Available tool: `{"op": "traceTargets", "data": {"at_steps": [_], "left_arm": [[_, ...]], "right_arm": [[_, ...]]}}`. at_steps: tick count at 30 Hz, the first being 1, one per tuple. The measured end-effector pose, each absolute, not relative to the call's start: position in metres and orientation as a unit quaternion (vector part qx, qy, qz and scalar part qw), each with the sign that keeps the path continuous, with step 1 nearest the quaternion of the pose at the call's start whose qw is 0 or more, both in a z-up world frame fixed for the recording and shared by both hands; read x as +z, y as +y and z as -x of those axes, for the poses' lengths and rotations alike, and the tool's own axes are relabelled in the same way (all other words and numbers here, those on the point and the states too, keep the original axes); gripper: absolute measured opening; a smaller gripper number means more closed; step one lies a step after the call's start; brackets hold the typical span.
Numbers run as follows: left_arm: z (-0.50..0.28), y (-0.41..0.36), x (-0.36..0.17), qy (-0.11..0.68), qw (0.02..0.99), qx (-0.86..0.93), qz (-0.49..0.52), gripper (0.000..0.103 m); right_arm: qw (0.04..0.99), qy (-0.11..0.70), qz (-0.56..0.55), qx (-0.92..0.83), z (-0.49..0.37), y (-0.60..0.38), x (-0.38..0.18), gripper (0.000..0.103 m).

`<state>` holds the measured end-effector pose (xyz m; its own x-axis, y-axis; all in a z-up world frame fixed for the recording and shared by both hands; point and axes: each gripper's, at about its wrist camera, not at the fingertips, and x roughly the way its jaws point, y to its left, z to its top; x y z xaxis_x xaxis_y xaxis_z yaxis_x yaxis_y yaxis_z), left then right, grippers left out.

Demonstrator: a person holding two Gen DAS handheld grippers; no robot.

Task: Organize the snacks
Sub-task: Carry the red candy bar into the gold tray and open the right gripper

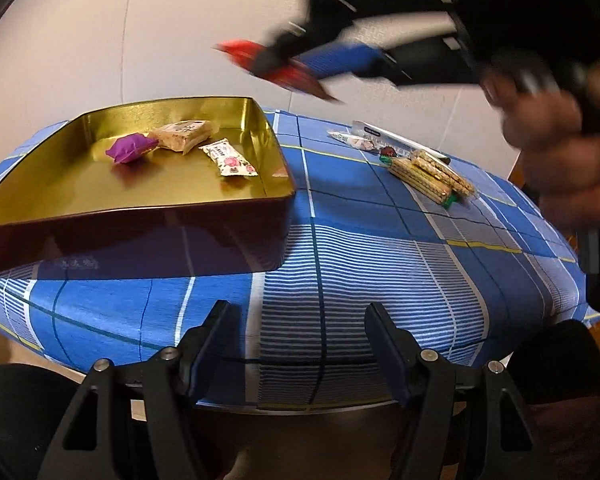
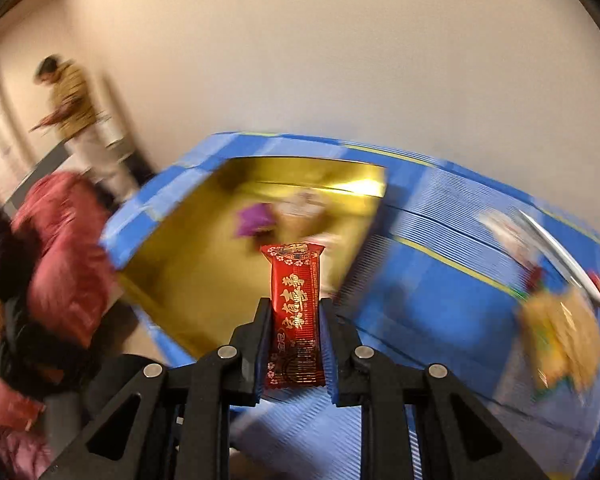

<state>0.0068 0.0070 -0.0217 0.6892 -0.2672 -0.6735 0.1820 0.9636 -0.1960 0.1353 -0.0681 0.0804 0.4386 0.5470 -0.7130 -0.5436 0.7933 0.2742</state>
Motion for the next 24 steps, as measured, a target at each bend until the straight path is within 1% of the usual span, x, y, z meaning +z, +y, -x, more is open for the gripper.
{"op": "traceTargets", "data": {"at_steps": [3, 7, 11, 17, 20, 24], "left_arm": [[-0.008, 0.009, -0.021, 0.374, 0.918, -0.119, 0.064, 0.069], [-0.009, 0.010, -0.021, 0.373, 0.918, -0.118, 0.067, 0.069], [-0.008, 0.011, -0.021, 0.372, 0.918, -0.119, 0.070, 0.069], [-0.008, 0.009, -0.022, 0.372, 0.919, -0.116, 0.067, 0.069], [-0.008, 0.009, -0.022, 0.372, 0.919, -0.115, 0.066, 0.069], [-0.009, 0.008, -0.023, 0.371, 0.919, -0.114, 0.063, 0.069]], "right_arm": [[0.834, 0.423, 0.021, 0.354, -0.135, -0.037, 0.088, 0.022], [0.822, 0.435, 0.050, 0.363, -0.140, -0.004, 0.080, 0.022], [0.824, 0.449, 0.065, 0.339, -0.153, 0.005, 0.065, 0.022], [0.819, 0.471, 0.086, 0.318, -0.160, 0.005, 0.051, 0.026], [0.827, 0.464, 0.098, 0.303, -0.161, 0.003, 0.051, 0.026], [0.833, 0.461, 0.080, 0.297, -0.161, -0.007, 0.054, 0.026]]}}
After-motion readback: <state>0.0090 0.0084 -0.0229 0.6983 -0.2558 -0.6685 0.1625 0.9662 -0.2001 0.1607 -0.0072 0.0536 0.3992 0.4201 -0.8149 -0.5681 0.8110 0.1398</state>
